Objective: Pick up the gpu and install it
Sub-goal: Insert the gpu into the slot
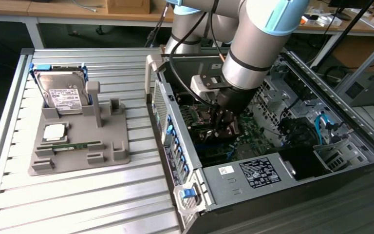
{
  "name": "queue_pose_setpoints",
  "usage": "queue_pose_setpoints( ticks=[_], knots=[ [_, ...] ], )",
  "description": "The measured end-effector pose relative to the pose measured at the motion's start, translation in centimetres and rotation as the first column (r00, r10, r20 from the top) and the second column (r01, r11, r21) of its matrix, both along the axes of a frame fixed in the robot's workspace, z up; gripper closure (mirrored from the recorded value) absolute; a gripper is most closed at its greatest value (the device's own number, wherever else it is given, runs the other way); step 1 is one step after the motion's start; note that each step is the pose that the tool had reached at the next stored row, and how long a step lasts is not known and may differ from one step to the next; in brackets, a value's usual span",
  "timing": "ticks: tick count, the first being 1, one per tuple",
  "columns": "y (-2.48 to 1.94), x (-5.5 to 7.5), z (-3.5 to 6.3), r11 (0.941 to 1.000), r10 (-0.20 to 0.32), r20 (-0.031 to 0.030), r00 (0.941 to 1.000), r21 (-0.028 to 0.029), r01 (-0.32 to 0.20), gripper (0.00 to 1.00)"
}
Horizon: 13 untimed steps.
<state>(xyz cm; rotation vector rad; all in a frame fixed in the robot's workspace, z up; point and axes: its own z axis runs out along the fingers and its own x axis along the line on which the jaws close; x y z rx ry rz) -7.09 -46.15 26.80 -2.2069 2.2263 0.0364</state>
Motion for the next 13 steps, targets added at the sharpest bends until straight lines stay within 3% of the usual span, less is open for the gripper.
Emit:
queue_pose_setpoints(
  ticks=[5,7,13],
  knots=[
    [-0.01,0.00,0.00,1.0000,0.000,0.0005,1.0000,0.0000,0.000,0.73],
    [-0.01,-0.02,0.00,1.0000,0.000,0.0071,1.0000,-0.0001,0.000,0.73],
    [0.00,-0.01,0.00,1.0000,0.000,0.0079,1.0000,-0.0001,0.000,0.73]
  ],
)
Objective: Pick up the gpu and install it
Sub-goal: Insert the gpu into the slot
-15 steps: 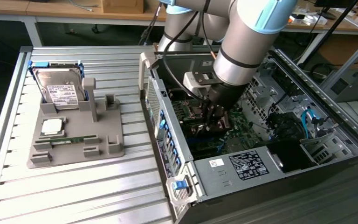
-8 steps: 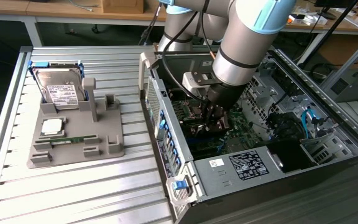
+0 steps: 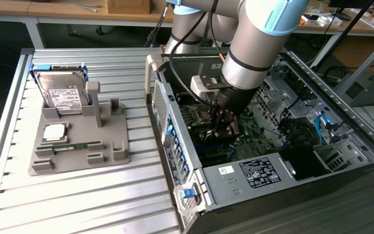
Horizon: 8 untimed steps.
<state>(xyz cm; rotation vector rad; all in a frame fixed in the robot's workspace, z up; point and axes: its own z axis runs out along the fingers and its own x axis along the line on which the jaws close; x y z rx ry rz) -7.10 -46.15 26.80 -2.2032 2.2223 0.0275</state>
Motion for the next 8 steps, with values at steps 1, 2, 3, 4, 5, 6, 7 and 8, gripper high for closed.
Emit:
queue_pose_setpoints(
  ticks=[1,2,3,4,5,6,7,8],
  knots=[
    [0.00,-0.02,0.00,1.0000,0.000,0.0000,1.0000,0.0000,0.000,0.73],
    [0.00,-0.03,0.00,1.0000,0.000,0.0001,1.0000,0.0001,0.000,0.73],
    [0.00,-0.06,0.00,1.0000,0.000,0.0003,1.0000,0.0000,0.000,0.73],
    [0.00,-0.08,0.01,1.0000,0.000,0.0004,1.0000,-0.0001,0.000,0.73],
    [0.00,-0.10,0.01,1.0000,0.000,0.0007,1.0000,0.0000,0.000,0.73],
    [0.00,-0.12,0.02,1.0000,0.000,0.0010,1.0000,0.0000,0.000,0.73],
    [0.00,-0.14,0.03,1.0000,0.000,0.0013,1.0000,0.0001,0.000,0.73],
    [0.00,-0.14,0.05,1.0000,0.000,0.0015,1.0000,0.0001,0.000,0.73]
  ],
)
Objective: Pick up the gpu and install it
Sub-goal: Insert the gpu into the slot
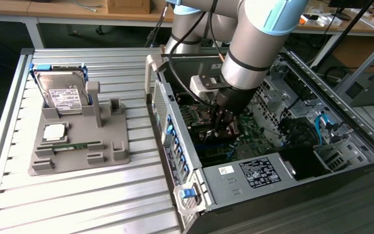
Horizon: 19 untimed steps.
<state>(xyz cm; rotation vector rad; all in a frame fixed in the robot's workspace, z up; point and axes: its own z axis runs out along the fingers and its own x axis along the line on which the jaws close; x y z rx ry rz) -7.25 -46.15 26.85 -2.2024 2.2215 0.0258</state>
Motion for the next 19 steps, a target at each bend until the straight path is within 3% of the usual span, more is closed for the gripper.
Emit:
queue_pose_setpoints(
  ticks=[19],
  knots=[
    [0.20,-0.32,0.11,1.0000,0.000,0.0000,1.0000,-0.0008,0.000,0.73]
  ],
)
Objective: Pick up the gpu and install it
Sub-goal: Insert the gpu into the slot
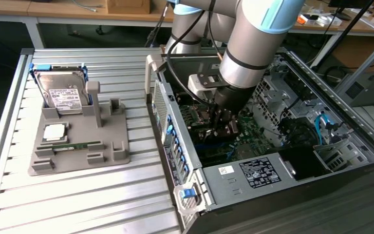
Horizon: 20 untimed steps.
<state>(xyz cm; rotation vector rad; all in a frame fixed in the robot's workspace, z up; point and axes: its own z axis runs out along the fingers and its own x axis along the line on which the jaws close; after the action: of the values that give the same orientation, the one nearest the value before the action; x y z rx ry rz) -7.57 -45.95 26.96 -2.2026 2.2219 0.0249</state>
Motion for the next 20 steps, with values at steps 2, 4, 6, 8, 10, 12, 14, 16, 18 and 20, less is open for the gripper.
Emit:
queue_pose_setpoints(
  ticks=[2,4,6,8,10,12,14,16,18,20],
  knots=[
    [0.00,0.00,0.00,1.0000,0.000,0.0000,1.0000,0.0000,0.000,0.73],
    [0.00,0.00,0.00,1.0000,0.000,0.0000,1.0000,0.0000,0.000,0.73],
    [0.00,0.00,-0.01,1.0000,0.000,0.0000,1.0000,0.0000,0.000,0.73],
    [0.00,-0.05,-0.04,1.0000,0.000,0.0000,1.0000,0.0000,0.000,0.73],
    [0.01,-0.24,-0.08,1.0000,-0.001,0.0001,1.0000,0.0002,0.001,0.73],
    [0.01,-0.44,-0.09,1.0000,-0.001,0.0004,1.0000,0.0003,0.001,0.73],
    [0.01,-0.46,-0.08,1.0000,-0.001,0.0001,1.0000,0.0002,0.001,0.73],
    [0.01,-0.48,-0.07,1.0000,-0.001,0.0001,1.0000,0.0005,0.001,0.73],
    [0.01,-0.48,-0.07,1.0000,-0.001,0.0000,1.0000,0.0012,0.001,0.73],
    [0.00,-0.48,-0.09,1.0000,-0.001,0.0000,1.0000,0.0027,0.001,0.73]
  ],
)
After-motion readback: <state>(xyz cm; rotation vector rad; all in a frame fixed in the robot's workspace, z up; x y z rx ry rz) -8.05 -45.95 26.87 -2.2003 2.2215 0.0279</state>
